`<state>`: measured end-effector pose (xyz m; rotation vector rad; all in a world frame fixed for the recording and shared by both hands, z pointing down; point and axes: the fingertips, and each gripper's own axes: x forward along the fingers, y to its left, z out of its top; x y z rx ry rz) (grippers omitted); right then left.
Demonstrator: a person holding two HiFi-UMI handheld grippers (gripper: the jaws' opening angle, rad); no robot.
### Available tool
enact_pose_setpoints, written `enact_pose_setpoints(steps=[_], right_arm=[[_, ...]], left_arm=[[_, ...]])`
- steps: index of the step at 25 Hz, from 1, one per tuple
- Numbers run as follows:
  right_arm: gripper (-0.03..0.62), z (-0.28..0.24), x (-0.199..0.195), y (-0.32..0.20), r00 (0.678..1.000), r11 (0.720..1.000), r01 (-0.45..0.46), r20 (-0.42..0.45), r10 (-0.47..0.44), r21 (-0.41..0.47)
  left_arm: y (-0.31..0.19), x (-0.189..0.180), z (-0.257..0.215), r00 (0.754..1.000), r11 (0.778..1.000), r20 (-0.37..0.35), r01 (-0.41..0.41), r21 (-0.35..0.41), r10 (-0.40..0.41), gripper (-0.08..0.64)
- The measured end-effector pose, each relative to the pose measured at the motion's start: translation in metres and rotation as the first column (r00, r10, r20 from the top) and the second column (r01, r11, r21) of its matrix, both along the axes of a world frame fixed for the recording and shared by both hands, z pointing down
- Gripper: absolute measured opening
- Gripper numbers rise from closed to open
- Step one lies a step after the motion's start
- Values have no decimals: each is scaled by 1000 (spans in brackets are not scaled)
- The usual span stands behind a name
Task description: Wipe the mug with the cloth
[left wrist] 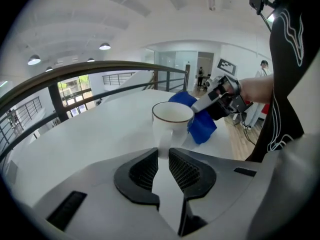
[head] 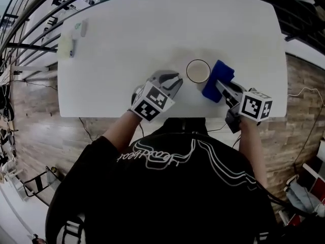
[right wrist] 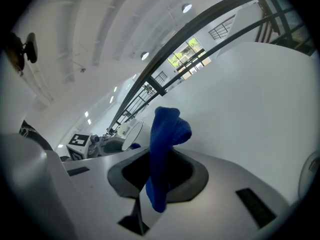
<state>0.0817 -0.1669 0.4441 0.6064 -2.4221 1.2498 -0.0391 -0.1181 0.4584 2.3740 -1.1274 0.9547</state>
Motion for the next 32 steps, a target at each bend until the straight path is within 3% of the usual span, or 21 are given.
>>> enact_pose_setpoints(steps=[9,16,32], right_arm=[[60,-42,-11,-27,985,992,110,125,-117,57],[60,-53,-26,-33,963,976,204,164,-215,81],[60,-24,-46,-38,939,950,312,147,-311,19]], left_arm=[[-13,-15,-1,997,997,-7,70,-18,-71,72],[-21,-26,1,990,990,-14,142,-25,-142,71],[-23,-21,-3,971,973,-54,231,-26,-232,69]])
